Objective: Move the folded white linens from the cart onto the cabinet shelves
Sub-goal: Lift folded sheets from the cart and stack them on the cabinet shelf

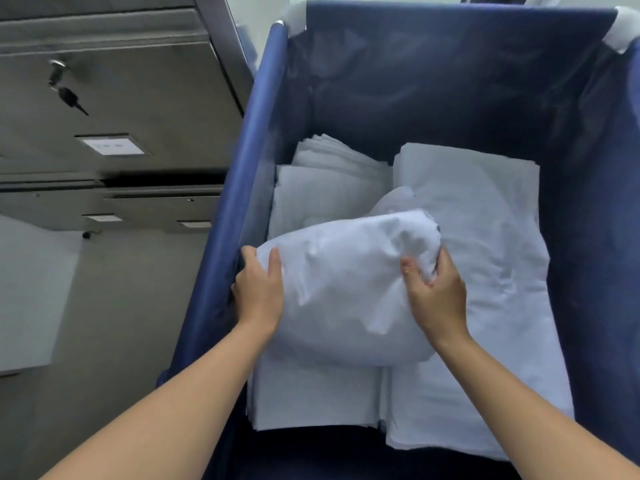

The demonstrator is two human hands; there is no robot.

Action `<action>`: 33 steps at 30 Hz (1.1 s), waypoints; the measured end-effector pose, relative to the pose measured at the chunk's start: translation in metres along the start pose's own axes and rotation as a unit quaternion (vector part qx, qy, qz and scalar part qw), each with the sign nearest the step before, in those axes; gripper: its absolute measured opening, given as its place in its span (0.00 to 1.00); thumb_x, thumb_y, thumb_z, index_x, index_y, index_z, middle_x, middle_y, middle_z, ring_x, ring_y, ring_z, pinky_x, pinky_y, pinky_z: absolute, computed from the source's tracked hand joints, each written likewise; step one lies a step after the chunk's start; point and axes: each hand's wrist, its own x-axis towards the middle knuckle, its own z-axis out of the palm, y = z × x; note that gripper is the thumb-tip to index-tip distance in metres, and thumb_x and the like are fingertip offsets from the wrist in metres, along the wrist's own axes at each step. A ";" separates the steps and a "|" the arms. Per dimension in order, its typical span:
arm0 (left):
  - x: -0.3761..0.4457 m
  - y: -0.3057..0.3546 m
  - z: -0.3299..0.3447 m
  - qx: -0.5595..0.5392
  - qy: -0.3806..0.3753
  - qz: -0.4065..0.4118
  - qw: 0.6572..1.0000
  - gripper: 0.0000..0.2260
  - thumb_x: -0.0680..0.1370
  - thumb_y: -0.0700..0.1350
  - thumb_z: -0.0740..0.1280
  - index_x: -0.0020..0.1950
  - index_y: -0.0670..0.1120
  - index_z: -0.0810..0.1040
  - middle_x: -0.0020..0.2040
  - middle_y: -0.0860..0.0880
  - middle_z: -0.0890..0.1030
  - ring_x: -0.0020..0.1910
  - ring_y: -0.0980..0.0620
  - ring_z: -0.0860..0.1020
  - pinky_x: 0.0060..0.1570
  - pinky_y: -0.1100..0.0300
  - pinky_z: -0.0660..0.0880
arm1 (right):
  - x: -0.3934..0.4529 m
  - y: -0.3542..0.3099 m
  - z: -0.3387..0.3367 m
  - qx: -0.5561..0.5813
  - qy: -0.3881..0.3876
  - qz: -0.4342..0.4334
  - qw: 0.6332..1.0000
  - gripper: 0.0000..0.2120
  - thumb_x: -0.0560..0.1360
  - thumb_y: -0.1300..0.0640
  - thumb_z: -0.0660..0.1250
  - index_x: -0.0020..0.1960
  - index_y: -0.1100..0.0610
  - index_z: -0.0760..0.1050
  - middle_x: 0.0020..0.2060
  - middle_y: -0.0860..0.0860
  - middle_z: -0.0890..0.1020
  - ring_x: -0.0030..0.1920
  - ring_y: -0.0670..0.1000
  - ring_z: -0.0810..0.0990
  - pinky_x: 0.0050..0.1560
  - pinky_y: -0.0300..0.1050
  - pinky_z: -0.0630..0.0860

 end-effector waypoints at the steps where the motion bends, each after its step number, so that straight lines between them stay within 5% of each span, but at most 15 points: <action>1: -0.003 -0.012 0.005 0.002 -0.009 -0.008 1.000 0.16 0.83 0.57 0.57 0.52 0.44 0.65 0.47 0.40 0.79 0.48 0.36 0.76 0.44 0.46 0.72 | -0.005 0.009 0.005 -0.003 -0.004 0.010 1.000 0.10 0.78 0.49 0.68 0.56 0.52 0.74 0.44 0.48 0.82 0.47 0.56 0.80 0.43 0.47 0.70; 6: -0.015 -0.051 0.033 0.035 -0.052 -0.029 0.998 0.17 0.83 0.59 0.55 0.51 0.45 0.63 0.45 0.41 0.79 0.45 0.37 0.76 0.46 0.44 0.76 | -0.020 0.041 0.016 -0.008 -0.017 0.033 0.999 0.11 0.77 0.49 0.69 0.46 0.55 0.71 0.37 0.47 0.80 0.42 0.53 0.79 0.41 0.51 0.73; 19: 0.004 -0.088 0.072 0.099 -0.106 -0.075 0.986 0.19 0.82 0.59 0.54 0.62 0.46 0.67 0.61 0.43 0.76 0.57 0.39 0.75 0.53 0.46 0.74 | -0.021 0.036 0.034 -0.054 -0.040 0.035 0.997 0.08 0.77 0.48 0.68 0.46 0.53 0.74 0.37 0.47 0.81 0.42 0.54 0.79 0.42 0.50 0.73; 22: 0.021 -0.074 0.078 0.129 -0.099 -0.034 0.986 0.15 0.81 0.51 0.55 0.63 0.46 0.71 0.65 0.44 0.74 0.62 0.41 0.71 0.58 0.45 0.72 | -0.007 0.027 0.029 -0.021 -0.063 0.094 0.993 0.11 0.74 0.46 0.71 0.49 0.53 0.78 0.41 0.46 0.83 0.45 0.50 0.81 0.43 0.48 0.74; 27: 0.057 -0.039 0.085 0.141 -0.143 -0.047 0.978 0.18 0.80 0.56 0.56 0.53 0.45 0.78 0.55 0.44 0.81 0.53 0.41 0.77 0.55 0.50 0.74 | 0.043 0.004 0.026 0.037 -0.114 0.264 0.957 0.39 0.59 0.20 0.64 0.53 0.52 0.76 0.49 0.51 0.81 0.50 0.56 0.81 0.50 0.50 0.79; 30: 0.082 -0.019 0.091 0.172 -0.211 -0.055 0.961 0.22 0.79 0.59 0.59 0.63 0.44 0.73 0.59 0.44 0.79 0.55 0.41 0.77 0.52 0.53 0.74 | 0.061 -0.015 0.024 0.029 -0.188 0.320 0.928 0.34 0.70 0.26 0.62 0.59 0.53 0.78 0.51 0.55 0.85 0.47 0.56 0.85 0.43 0.49 0.81; 33: 0.101 -0.010 0.102 0.133 -0.278 -0.110 0.945 0.30 0.77 0.58 0.65 0.72 0.43 0.63 0.64 0.44 0.75 0.59 0.42 0.76 0.52 0.54 0.74 | 0.078 -0.018 0.024 -0.005 -0.238 0.344 0.908 0.29 0.73 0.29 0.63 0.53 0.55 0.78 0.46 0.55 0.84 0.41 0.56 0.84 0.39 0.46 0.80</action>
